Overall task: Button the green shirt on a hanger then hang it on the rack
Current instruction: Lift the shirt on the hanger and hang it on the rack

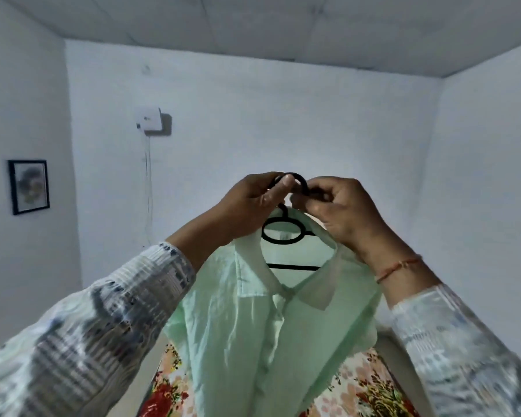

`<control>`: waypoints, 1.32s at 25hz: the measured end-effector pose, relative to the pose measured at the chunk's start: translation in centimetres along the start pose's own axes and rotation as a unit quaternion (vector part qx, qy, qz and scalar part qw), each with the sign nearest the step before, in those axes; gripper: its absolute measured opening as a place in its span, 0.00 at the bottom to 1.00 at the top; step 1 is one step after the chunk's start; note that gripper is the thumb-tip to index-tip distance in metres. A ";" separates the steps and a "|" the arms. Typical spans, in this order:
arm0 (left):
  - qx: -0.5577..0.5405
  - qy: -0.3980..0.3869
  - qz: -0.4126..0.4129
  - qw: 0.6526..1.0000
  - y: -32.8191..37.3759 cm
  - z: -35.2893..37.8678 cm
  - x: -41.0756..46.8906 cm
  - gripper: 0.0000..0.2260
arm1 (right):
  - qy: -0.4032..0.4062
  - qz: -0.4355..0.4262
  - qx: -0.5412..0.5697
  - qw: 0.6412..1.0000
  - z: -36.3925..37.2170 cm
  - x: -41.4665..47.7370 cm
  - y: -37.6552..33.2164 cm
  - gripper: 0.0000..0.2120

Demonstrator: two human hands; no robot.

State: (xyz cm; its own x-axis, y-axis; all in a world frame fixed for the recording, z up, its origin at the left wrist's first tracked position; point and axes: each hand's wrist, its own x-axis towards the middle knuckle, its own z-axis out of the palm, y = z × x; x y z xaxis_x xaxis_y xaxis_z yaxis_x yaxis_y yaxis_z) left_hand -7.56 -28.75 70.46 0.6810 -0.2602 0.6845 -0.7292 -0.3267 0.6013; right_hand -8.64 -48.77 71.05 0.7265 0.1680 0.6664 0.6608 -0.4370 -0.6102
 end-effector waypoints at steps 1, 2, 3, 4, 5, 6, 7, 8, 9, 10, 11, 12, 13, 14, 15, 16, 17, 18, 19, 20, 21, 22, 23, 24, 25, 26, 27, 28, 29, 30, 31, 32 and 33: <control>0.014 0.021 0.011 1.000 1.8 -0.7 -0.2 0.17 | 0.001 -0.008 -0.012 1.000 -0.6 0.4 -2.4 0.07; 0.023 0.043 0.010 0.999 3.0 -1.3 -0.4 0.18 | 0.007 -0.014 -0.021 1.000 -0.8 0.8 -4.3 0.09; 0.029 0.058 0.004 0.998 4.2 -1.9 -0.5 0.20 | 0.015 -0.020 -0.026 0.999 -0.9 1.0 -5.7 0.10; 0.035 0.065 -0.005 0.997 5.4 -2.6 -0.6 0.24 | 0.021 -0.021 -0.025 0.999 -1.2 1.2 -7.1 0.10; 0.038 0.066 -0.020 0.997 6.5 -3.0 -0.7 0.27 | 0.020 -0.018 -0.022 0.999 -1.3 1.3 -8.2 0.08; 0.041 0.061 -0.038 0.997 7.7 -3.5 -0.9 0.30 | 0.013 -0.013 -0.029 0.999 -1.6 1.2 -9.3 0.08; 0.046 0.048 -0.056 0.996 8.8 -4.2 -1.1 0.32 | 0.007 -0.010 -0.046 0.999 -2.0 1.2 -10.1 0.10; 0.055 0.025 -0.074 0.995 9.8 -4.9 -1.5 0.32 | 0.014 -0.004 -0.061 0.998 -2.4 1.3 -10.6 0.13; 0.070 0.002 -0.092 0.993 10.5 -5.7 -2.0 0.29 | 0.032 0.002 -0.064 0.997 -3.2 1.4 -11.2 0.15; 0.093 -0.021 -0.103 0.990 10.9 -6.7 -2.7 0.23 | 0.049 0.012 -0.050 0.998 -4.2 1.4 -11.6 0.15; 0.114 -0.039 -0.099 0.988 11.3 -7.6 -3.4 0.16 | 0.054 0.021 -0.022 0.998 -5.2 1.5 -11.9 0.14; 0.131 -0.036 -0.090 0.987 11.3 -8.6 -3.9 0.09 | 0.043 0.029 -0.001 0.999 -6.2 1.4 -12.2 0.12; 0.136 -0.017 -0.091 0.986 11.7 -9.2 -4.4 0.03 | 0.026 0.032 0.003 0.999 -7.2 1.1 -12.5 0.08; 0.148 0.014 -0.097 0.984 12.0 -9.6 -4.6 0.05 | 0.017 0.030 -0.009 0.999 -8.1 0.9 -12.8 0.06; 0.184 0.043 -0.101 0.977 12.3 -9.7 -4.6 0.08 | 0.020 0.024 -0.024 0.999 -9.0 0.6 -13.0 0.04; 0.236 0.061 -0.102 0.965 12.7 -9.6 -4.3 0.09 | 0.026 0.019 -0.031 0.999 -9.9 0.4 -13.4 0.03; 0.266 0.068 -0.099 0.956 13.6 -9.1 -4.2 0.10 | 0.027 0.018 -0.027 0.999 -10.6 0.2 -13.7 0.04; 0.241 0.070 -0.089 0.964 14.6 -8.3 -4.0 0.10 | 0.025 0.022 -0.019 0.999 -11.2 0.0 -14.0 0.05; 0.156 0.070 -0.080 0.982 15.8 -7.3 -3.7 0.12 | 0.019 0.023 -0.014 0.999 -11.4 -0.1 -14.4 0.05; 0.066 0.070 -0.078 0.992 17.0 -6.1 -3.3 0.17 | 0.006 0.021 -0.009 1.000 -11.3 -0.2 -14.8 0.05; 0.018 0.063 -0.073 0.995 18.1 -4.8 -2.7 0.19 | -0.012 0.015 0.000 1.000 -11.1 -0.3 -15.1 0.06; 0.004 0.061 -0.067 0.996 18.8 -3.6 -1.9 0.16 | -0.030 0.009 0.006 0.999 -11.0 -0.5 -15.4 0.07; 0.010 0.067 -0.065 0.996 19.3 -2.6 -1.2 0.11 | -0.047 0.002 0.006 0.999 -11.2 -0.6 -15.6 0.08; 0.017 0.079 -0.069 0.994 19.7 -1.8 -0.6 0.07 | -0.062 -0.002 0.004 0.998 -11.6 -0.8 -15.6 0.10; 0.019 0.092 -0.080 0.992 19.5 -1.4 -0.1 0.06 | -0.078 0.002 0.002 0.997 -12.4 -0.9 -15.4 0.13; 0.015 0.105 -0.094 0.990 19.1 -1.3 0.2 0.06 | -0.098 0.013 0.004 0.995 -13.4 -1.1 -15.0 0.16; 0.009 0.122 -0.110 0.986 18.8 -1.4 0.3 0.06 | -0.118 0.023 -0.008 0.993 -14.5 -1.3 -14.4 0.17; -0.002 0.134 -0.120 0.984 18.4 -1.5 0.3 0.06 | -0.139 0.026 -0.045 0.989 -15.5 -1.7 -13.6 0.18; -0.012 0.144 -0.124 0.982 18.1 -1.6 0.4 0.06 | -0.163 0.023 -0.105 0.981 -16.2 -2.2 -12.8 0.19; -0.018 0.150 -0.129 0.980 17.9 -1.6 0.4 0.06 | -0.184 0.018 -0.172 0.968 -16.3 -2.7 -12.0 0.20; -0.018 0.153 -0.133 0.979 17.7 -1.5 0.6 0.06 | -0.195 0.010 -0.228 0.954 -16.0 -3.0 -11.3 0.20; -0.013 0.153 -0.135 0.979 17.6 -1.4 0.9 0.06 | -0.194 0.001 -0.263 0.945 -15.6 -3.1 -10.9 0.19; -0.007 0.151 -0.137 0.979 17.6 -1.3 1.1 0.07 | -0.189 -0.009 -0.280 0.941 -15.1 -3.0 -10.7 0.18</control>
State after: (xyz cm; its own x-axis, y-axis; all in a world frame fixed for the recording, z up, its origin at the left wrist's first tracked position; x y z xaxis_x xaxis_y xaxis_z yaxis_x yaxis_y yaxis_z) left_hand -19.71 -33.64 82.31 0.8024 0.1163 0.5854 -0.5234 -0.3341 0.7838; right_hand -20.72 -57.92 82.08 0.8013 0.4359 0.4098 0.5475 -0.8104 -0.2086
